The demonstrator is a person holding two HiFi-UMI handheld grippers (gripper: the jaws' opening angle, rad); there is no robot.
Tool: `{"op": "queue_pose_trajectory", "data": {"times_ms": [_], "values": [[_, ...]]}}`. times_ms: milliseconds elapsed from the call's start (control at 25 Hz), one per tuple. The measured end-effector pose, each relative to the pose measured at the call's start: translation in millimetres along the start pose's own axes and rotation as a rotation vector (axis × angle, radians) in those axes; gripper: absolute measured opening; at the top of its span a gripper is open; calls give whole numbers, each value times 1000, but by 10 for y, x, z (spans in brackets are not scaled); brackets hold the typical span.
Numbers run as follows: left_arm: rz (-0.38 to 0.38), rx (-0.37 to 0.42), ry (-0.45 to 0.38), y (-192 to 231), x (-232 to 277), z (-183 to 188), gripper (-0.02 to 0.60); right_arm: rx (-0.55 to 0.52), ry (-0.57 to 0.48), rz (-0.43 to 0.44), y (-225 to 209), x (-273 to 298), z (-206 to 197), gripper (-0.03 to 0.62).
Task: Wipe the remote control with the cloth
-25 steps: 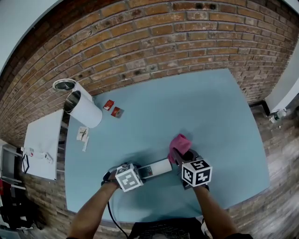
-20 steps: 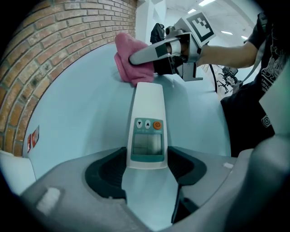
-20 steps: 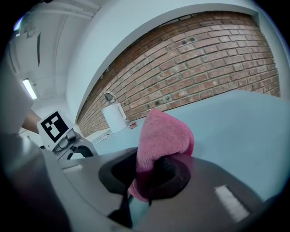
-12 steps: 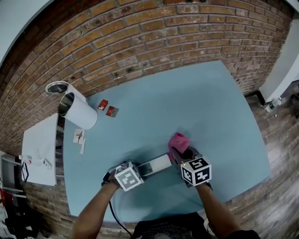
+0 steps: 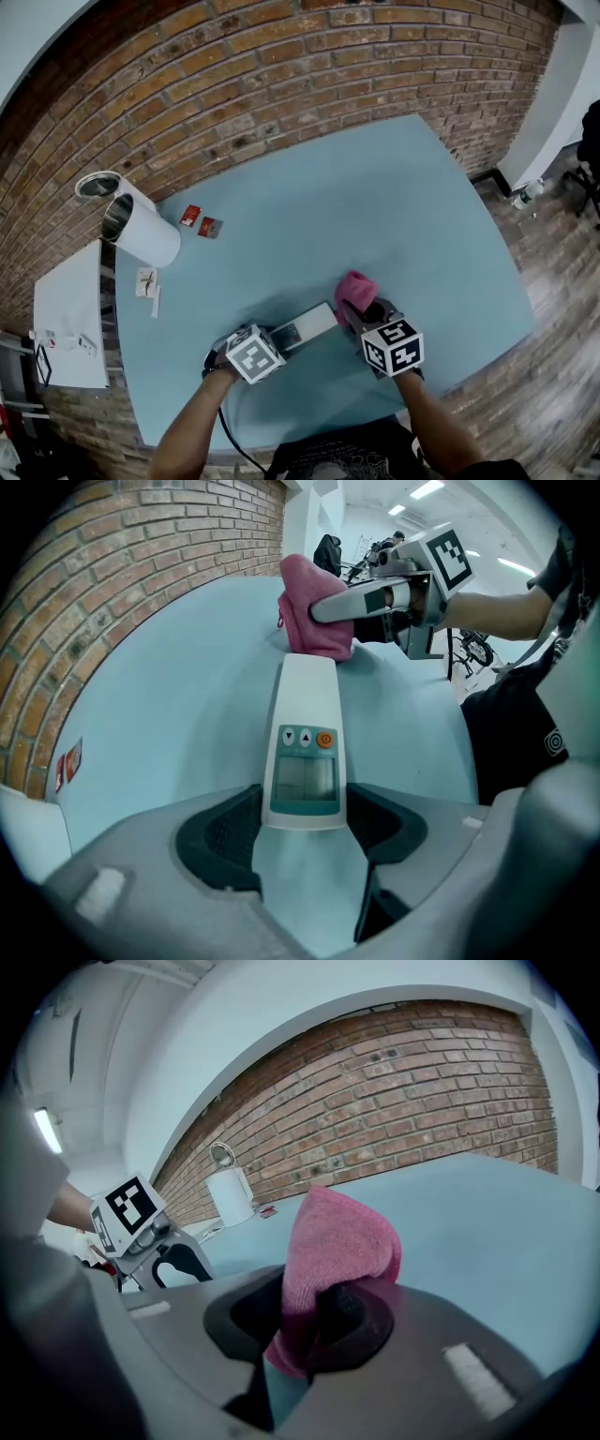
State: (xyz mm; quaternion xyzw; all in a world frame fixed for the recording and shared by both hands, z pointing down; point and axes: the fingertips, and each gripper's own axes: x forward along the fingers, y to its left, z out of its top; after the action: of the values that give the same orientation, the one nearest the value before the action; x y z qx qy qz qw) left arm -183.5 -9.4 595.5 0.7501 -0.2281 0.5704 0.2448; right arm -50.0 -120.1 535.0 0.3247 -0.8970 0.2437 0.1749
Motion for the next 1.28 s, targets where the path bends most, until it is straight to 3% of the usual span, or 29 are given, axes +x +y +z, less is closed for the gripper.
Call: {"op": "queue_pose_trajectory", "data": {"times_ms": [400,760,1280], "values": [[-9,9,-1,5,3,-8,285,46,-17,-57,69,-149,-107,64],[-10,5,7,4,-2,13,284,181,-81,-98,175,-263,-163,64],[-6,2,-72,-17,-19,50,284,328,-142,-160,396,-292,-284,64]]}}
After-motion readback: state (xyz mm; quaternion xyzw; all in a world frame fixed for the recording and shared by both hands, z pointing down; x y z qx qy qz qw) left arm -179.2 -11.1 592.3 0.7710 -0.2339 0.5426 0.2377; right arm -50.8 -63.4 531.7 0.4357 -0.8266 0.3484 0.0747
